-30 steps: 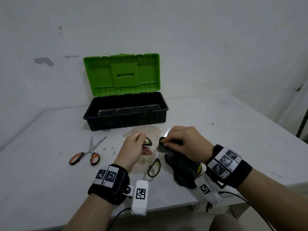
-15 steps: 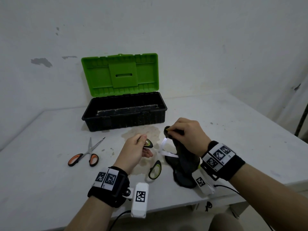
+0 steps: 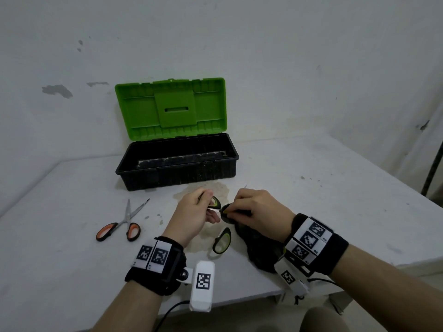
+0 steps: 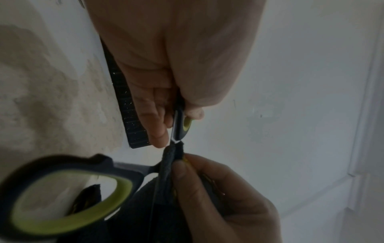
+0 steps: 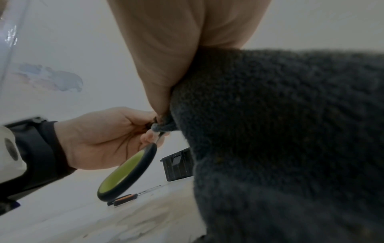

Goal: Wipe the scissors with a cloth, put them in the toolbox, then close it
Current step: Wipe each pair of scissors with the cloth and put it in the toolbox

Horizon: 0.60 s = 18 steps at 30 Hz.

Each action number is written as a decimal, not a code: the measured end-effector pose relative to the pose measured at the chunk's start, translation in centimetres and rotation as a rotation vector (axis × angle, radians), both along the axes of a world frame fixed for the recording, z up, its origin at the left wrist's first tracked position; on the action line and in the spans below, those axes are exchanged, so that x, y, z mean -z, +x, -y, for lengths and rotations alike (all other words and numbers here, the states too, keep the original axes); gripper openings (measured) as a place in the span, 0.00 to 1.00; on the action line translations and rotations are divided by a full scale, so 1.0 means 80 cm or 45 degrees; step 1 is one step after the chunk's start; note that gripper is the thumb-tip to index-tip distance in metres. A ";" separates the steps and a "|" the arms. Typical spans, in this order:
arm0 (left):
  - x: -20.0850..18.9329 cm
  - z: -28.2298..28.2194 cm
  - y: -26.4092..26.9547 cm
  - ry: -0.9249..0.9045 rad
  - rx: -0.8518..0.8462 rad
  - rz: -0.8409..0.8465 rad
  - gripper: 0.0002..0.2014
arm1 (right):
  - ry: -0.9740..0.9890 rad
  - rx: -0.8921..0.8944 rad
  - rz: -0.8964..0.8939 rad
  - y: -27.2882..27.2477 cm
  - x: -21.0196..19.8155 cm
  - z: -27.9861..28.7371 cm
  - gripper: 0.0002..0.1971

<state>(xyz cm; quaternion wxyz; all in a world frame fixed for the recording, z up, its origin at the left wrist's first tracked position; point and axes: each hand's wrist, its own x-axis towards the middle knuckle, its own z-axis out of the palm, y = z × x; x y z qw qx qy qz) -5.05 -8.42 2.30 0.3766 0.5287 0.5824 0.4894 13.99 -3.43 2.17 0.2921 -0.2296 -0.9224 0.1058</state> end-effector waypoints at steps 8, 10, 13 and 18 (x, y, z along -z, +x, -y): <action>0.011 0.003 -0.005 -0.090 -0.004 0.079 0.16 | -0.003 0.392 -0.116 0.025 -0.012 -0.037 0.03; 0.015 0.004 -0.005 -0.103 -0.023 0.124 0.16 | -0.040 0.468 -0.151 0.032 -0.014 -0.043 0.02; 0.016 0.002 -0.009 -0.089 -0.066 0.179 0.15 | -0.110 0.553 -0.151 0.040 -0.016 -0.049 0.02; 0.011 0.003 -0.022 -0.056 -0.153 0.313 0.15 | -0.280 0.720 -0.203 0.067 -0.012 -0.063 0.02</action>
